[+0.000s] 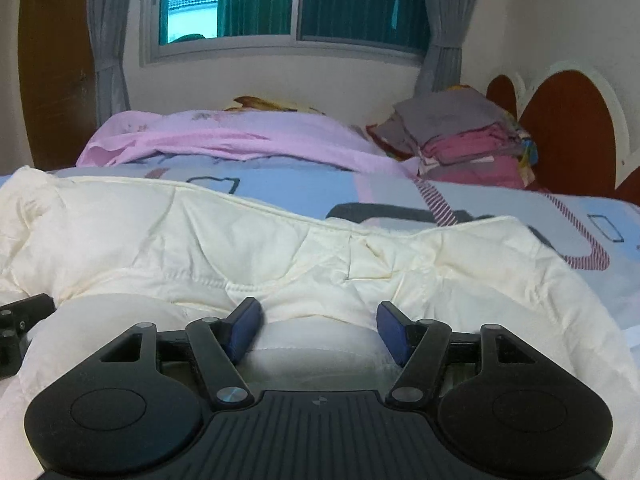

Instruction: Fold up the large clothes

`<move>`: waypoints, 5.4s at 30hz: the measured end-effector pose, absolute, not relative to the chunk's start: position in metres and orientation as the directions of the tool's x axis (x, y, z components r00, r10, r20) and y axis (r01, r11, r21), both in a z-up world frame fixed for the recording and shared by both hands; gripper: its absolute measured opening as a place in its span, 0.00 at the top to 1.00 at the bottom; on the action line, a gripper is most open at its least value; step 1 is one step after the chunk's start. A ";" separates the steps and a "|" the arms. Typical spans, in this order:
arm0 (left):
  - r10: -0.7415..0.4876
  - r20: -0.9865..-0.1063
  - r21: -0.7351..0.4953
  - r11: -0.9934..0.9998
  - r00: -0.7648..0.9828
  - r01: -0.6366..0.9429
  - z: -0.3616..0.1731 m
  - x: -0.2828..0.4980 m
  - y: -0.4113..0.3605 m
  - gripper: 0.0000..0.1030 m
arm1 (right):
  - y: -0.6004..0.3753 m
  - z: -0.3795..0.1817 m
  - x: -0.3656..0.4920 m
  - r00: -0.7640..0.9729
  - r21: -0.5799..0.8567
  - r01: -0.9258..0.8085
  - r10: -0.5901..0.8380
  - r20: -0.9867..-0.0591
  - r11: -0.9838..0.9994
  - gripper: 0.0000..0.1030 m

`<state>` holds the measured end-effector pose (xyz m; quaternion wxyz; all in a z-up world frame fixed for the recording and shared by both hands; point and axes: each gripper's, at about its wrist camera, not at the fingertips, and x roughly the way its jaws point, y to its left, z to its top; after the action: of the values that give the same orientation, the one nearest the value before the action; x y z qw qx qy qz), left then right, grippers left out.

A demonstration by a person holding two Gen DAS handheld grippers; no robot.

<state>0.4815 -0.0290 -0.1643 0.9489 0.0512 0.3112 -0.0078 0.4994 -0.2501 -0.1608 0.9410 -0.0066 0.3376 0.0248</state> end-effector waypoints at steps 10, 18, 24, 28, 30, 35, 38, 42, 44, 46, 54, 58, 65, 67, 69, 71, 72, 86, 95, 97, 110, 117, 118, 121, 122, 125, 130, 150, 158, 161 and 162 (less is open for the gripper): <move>0.024 -0.609 0.096 0.994 0.793 0.043 -0.145 0.468 -0.021 0.10 | -0.268 -0.123 0.478 0.807 -0.041 -0.054 0.020 -0.590 0.998 0.37; 0.036 -0.615 0.093 0.995 0.787 0.027 -0.138 0.459 -0.003 0.07 | -0.321 -0.129 0.446 0.784 -0.097 0.065 -0.111 -0.611 0.993 0.37; 0.050 -0.625 0.098 0.995 0.779 0.015 -0.158 0.465 -0.001 0.06 | -0.324 -0.156 0.451 0.752 -0.111 0.078 -0.131 -0.646 0.991 0.35; 0.052 -0.640 0.093 0.996 0.766 0.010 -0.154 0.467 -0.002 0.06 | -0.329 -0.149 0.458 0.729 -0.099 0.071 -0.119 -0.674 0.993 0.34; 0.054 -0.648 0.088 0.996 0.760 0.004 -0.148 0.465 0.001 0.06 | -0.333 -0.141 0.450 0.736 -0.091 0.068 -0.111 -0.668 0.994 0.34; 0.049 -0.640 0.075 0.997 0.767 -0.001 -0.133 0.448 0.009 0.07 | -0.335 -0.118 0.422 0.767 -0.050 0.054 -0.074 -0.637 0.997 0.33; 0.028 -0.640 0.050 0.999 0.768 0.005 -0.119 0.432 0.018 0.07 | -0.337 -0.099 0.397 0.784 0.007 0.073 -0.053 -0.619 0.997 0.17; -0.032 -0.668 -0.051 0.999 0.744 -0.003 -0.104 0.400 0.040 0.05 | -0.335 -0.080 0.357 0.783 0.087 0.065 0.003 -0.622 0.994 0.12; -0.050 -0.681 -0.093 0.996 0.731 -0.018 -0.101 0.383 0.053 0.05 | -0.336 -0.077 0.335 0.772 0.113 0.061 0.025 -0.635 0.992 0.12; -0.051 -0.695 -0.124 0.991 0.718 -0.050 -0.100 0.366 0.068 0.05 | -0.336 -0.078 0.315 0.757 0.130 0.070 0.032 -0.652 0.989 0.12; -0.099 -0.756 -0.277 0.944 0.647 -0.179 -0.122 0.322 0.117 0.05 | -0.350 -0.097 0.261 0.672 0.219 0.160 0.056 -0.738 0.962 0.12; -0.165 -0.756 -0.402 0.880 0.634 -0.251 -0.140 0.329 0.132 0.07 | -0.357 -0.116 0.260 0.628 0.320 0.209 0.124 -0.769 0.924 0.12; -0.201 -0.705 -0.522 0.796 0.680 -0.307 -0.158 0.362 0.138 0.09 | -0.370 -0.138 0.287 0.645 0.495 0.283 0.220 -0.732 0.821 0.12; -0.198 -0.691 -0.531 0.791 0.695 -0.303 -0.159 0.367 0.137 0.19 | -0.371 -0.140 0.295 0.667 0.514 0.293 0.213 -0.714 0.806 0.12; -0.181 -0.686 -0.525 0.794 0.704 -0.307 -0.161 0.372 0.136 0.28 | -0.373 -0.140 0.302 0.687 0.532 0.298 0.208 -0.696 0.793 0.13; -0.166 -0.681 -0.530 0.784 0.713 -0.324 -0.162 0.375 0.137 0.38 | -0.377 -0.142 0.308 0.703 0.555 0.330 0.195 -0.685 0.763 0.14; -0.164 -0.681 -0.534 0.778 0.714 -0.331 -0.163 0.376 0.138 0.44 | -0.379 -0.142 0.311 0.707 0.559 0.345 0.183 -0.683 0.754 0.21; -0.189 -0.660 -0.547 0.784 0.727 -0.293 -0.135 0.356 0.136 0.85 | -0.377 -0.103 0.297 0.733 0.547 0.260 0.206 -0.648 0.796 0.76; -0.244 -0.671 -0.558 0.789 0.700 -0.259 -0.113 0.263 0.156 0.85 | -0.375 -0.082 0.208 0.705 0.553 0.244 0.246 -0.665 0.796 0.76; -0.261 -0.676 -0.560 0.789 0.689 -0.251 -0.112 0.232 0.163 0.85 | -0.375 -0.080 0.177 0.696 0.556 0.247 0.254 -0.672 0.793 0.76; -0.310 -0.700 -0.580 0.772 0.644 -0.259 -0.126 0.090 0.194 0.85 | -0.367 -0.083 0.031 0.656 0.564 0.308 0.259 -0.709 0.766 0.76; -0.295 -0.700 -0.548 0.805 0.651 -0.226 -0.133 0.082 0.193 0.84 | -0.367 -0.089 0.010 0.654 0.557 0.324 0.245 -0.716 0.765 0.73; -0.287 -0.703 -0.537 0.814 0.650 -0.222 -0.134 0.084 0.191 0.82 | -0.368 -0.089 0.009 0.650 0.551 0.330 0.239 -0.721 0.766 0.70; -0.245 -0.713 -0.497 0.838 0.657 -0.227 -0.131 0.078 0.189 0.71 | -0.373 -0.086 0.003 0.652 0.529 0.353 0.202 -0.731 0.771 0.52; -0.235 -0.714 -0.486 0.844 0.660 -0.226 -0.130 0.075 0.189 0.70 | -0.376 -0.083 0.000 0.660 0.525 0.358 0.189 -0.727 0.772 0.48; -0.196 -0.714 -0.455 0.860 0.672 -0.233 -0.123 0.065 0.191 0.62 | -0.384 -0.077 -0.009 0.669 0.505 0.373 0.151 -0.727 0.779 0.44; -0.139 -0.694 -0.410 0.883 0.706 -0.229 -0.108 0.048 0.197 0.59 | -0.394 -0.058 -0.024 0.690 0.393 0.412 0.000 -0.724 0.822 0.44; 0.013 -0.609 -0.343 0.898 0.793 -0.278 -0.075 0.048 0.186 0.57 | -0.239 -0.040 0.105 0.809 0.247 -0.041 0.177 -0.560 0.968 0.44; -0.144 -0.585 -0.314 0.948 0.798 -0.059 -0.087 0.113 0.117 0.57 | -0.183 -0.090 0.153 0.744 0.133 -0.088 0.154 -0.651 0.987 0.44; -0.135 -0.635 -0.285 0.956 0.761 -0.068 -0.115 0.147 0.102 0.57 | -0.176 -0.107 0.153 0.748 0.081 -0.100 0.129 -0.651 0.992 0.44; -0.107 -0.648 -0.260 0.962 0.754 -0.087 -0.125 0.153 0.102 0.60 | -0.175 -0.110 0.153 0.748 0.076 -0.104 0.128 -0.651 0.992 0.44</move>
<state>0.1532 0.1018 -0.1246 0.9263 -0.1382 0.3505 -0.0052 0.1533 -0.1753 -0.1105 0.9347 0.0172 0.3496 0.0621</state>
